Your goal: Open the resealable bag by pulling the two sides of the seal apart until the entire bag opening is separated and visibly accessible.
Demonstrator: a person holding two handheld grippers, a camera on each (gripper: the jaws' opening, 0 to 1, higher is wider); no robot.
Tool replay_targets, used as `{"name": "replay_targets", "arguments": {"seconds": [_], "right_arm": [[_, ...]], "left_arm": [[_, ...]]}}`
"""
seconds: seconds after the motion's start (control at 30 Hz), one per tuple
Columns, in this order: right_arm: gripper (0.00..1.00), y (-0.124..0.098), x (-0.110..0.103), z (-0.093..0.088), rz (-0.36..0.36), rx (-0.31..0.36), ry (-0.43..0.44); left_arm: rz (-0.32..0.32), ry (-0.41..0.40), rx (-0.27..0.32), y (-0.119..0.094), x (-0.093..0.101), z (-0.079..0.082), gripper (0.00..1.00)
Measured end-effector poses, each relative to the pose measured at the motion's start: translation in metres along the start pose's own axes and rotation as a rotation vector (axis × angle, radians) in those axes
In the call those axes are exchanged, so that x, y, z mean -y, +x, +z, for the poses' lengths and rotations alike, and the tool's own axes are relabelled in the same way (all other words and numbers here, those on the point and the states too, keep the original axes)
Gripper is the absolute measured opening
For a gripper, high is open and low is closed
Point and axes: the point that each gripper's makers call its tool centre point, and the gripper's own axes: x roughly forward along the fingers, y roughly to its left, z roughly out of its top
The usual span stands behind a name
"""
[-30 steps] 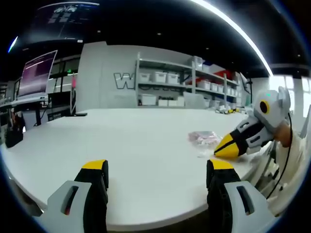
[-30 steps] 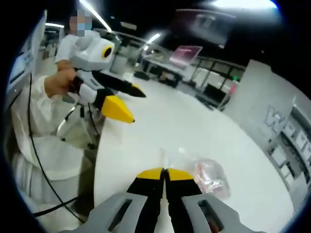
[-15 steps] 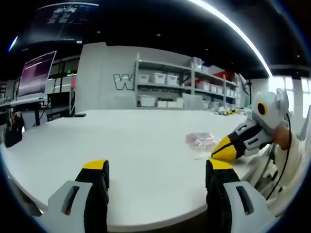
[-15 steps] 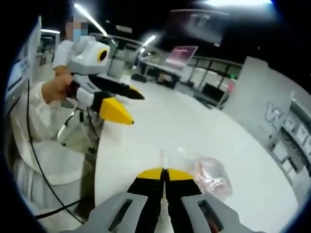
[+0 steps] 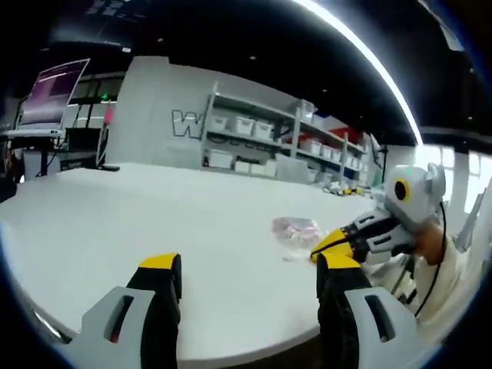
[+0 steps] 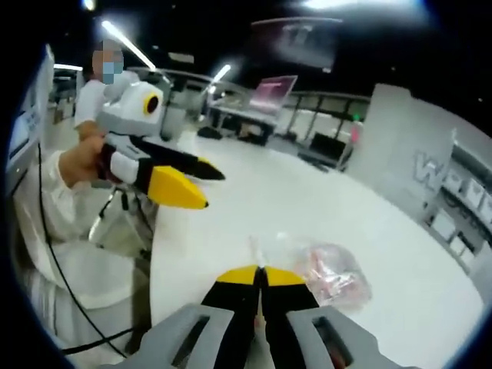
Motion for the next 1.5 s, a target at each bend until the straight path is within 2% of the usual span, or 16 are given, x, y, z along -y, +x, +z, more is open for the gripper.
{"name": "replay_targets", "arguments": {"seconds": [0.1, 0.27, 0.5, 0.8, 0.93, 1.07, 1.13, 1.23, 1.33, 1.37, 1.43, 1.5], "right_arm": [[0.0, 0.0, 0.001, 0.0, -0.006, 0.009, 0.021], [0.0, -0.001, 0.007, -0.003, -0.034, 0.021, 0.047], [0.0, -0.006, 0.018, 0.005, -0.07, 0.091, 0.11], [0.0, -0.008, 0.022, 0.009, -0.076, 0.129, 0.142], [0.0, -0.009, 0.021, 0.01, -0.071, 0.138, 0.151], [0.0, -0.01, 0.021, 0.011, -0.062, 0.153, 0.164], [0.0, -0.011, 0.021, 0.013, -0.06, 0.165, 0.171], [0.0, -0.013, 0.022, 0.015, -0.057, 0.185, 0.187], [0.0, -0.014, 0.022, 0.017, -0.054, 0.2, 0.201], [0.0, -0.014, 0.022, 0.017, -0.053, 0.203, 0.203], [0.0, -0.014, 0.021, 0.017, -0.049, 0.206, 0.202], [0.0, -0.015, 0.019, 0.018, -0.047, 0.21, 0.197]], "left_arm": [[-0.03, -0.025, 0.006, 0.002, 0.005, 0.001, 0.65], [-0.049, -0.018, 0.004, 0.01, 0.016, -0.001, 0.65], [-0.1, -0.047, -0.007, 0.018, 0.029, -0.003, 0.58], [-0.167, -0.104, -0.019, 0.029, 0.047, -0.005, 0.51], [-0.228, -0.145, 0.003, 0.033, 0.059, -0.006, 0.35], [-0.244, -0.186, 0.017, 0.037, 0.064, -0.005, 0.36], [-0.251, -0.2, 0.016, 0.037, 0.065, -0.004, 0.33], [-0.271, -0.238, -0.006, 0.041, 0.067, -0.008, 0.23], [-0.269, -0.274, -0.018, 0.045, 0.065, -0.009, 0.23], [-0.276, -0.319, -0.031, 0.046, 0.067, -0.01, 0.23], [-0.269, -0.366, -0.001, 0.049, 0.063, -0.007, 0.22], [-0.261, -0.363, 0.012, 0.041, 0.064, -0.005, 0.19]]}}
